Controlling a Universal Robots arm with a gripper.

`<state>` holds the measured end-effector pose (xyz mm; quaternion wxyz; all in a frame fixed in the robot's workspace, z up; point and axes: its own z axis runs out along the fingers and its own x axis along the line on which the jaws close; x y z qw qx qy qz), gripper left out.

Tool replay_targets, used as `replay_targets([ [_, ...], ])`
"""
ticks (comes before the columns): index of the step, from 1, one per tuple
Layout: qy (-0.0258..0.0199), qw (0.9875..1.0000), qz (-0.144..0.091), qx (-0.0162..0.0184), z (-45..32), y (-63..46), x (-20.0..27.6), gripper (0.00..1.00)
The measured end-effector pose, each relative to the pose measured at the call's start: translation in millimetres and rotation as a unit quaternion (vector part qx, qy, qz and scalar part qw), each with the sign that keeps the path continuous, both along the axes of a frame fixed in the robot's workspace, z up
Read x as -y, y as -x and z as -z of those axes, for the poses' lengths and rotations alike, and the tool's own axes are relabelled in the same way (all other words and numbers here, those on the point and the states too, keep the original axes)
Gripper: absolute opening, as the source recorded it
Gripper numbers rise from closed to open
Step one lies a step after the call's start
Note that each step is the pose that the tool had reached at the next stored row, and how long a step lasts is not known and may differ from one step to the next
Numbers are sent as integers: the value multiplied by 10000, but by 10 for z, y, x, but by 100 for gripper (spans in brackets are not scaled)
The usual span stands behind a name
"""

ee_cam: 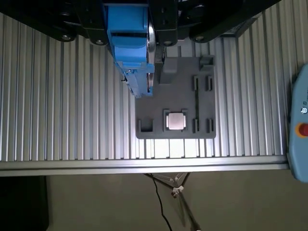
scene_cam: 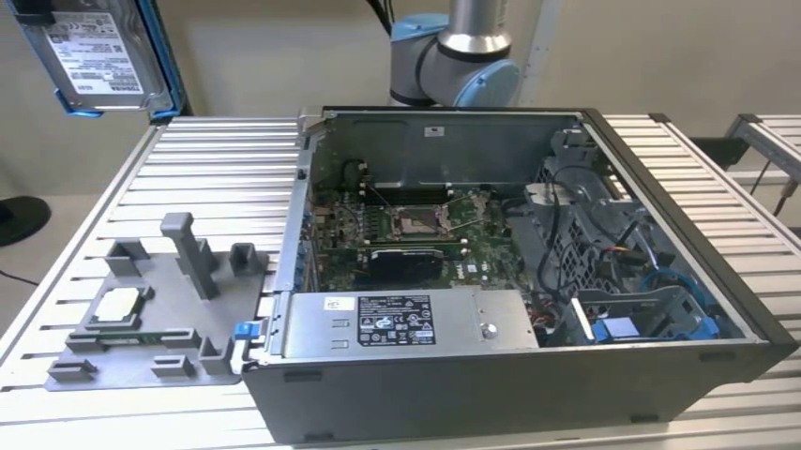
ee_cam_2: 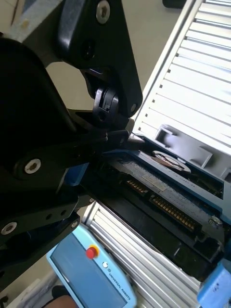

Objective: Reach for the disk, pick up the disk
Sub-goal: 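Pick up the disk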

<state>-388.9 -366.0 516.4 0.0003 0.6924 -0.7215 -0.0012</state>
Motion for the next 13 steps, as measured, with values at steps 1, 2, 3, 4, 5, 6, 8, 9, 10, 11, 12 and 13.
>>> replay_targets([
  [1,0,10000,0,0,0,-29,0,0],
  [2,0,10000,0,0,0,-57,0,0],
  [3,0,10000,0,0,0,-82,0,0],
  [4,0,10000,0,0,0,-109,0,0],
  [5,0,10000,0,0,0,-138,0,0],
  [6,0,10000,0,0,0,-166,0,0],
  [8,0,10000,0,0,0,-220,0,0],
  [9,0,10000,0,0,0,-247,0,0],
  [10,0,10000,0,0,0,-278,0,0],
  [11,0,10000,0,0,0,-313,0,0],
  [12,0,10000,0,0,0,-345,0,0],
  [13,0,10000,0,0,0,-375,0,0],
])
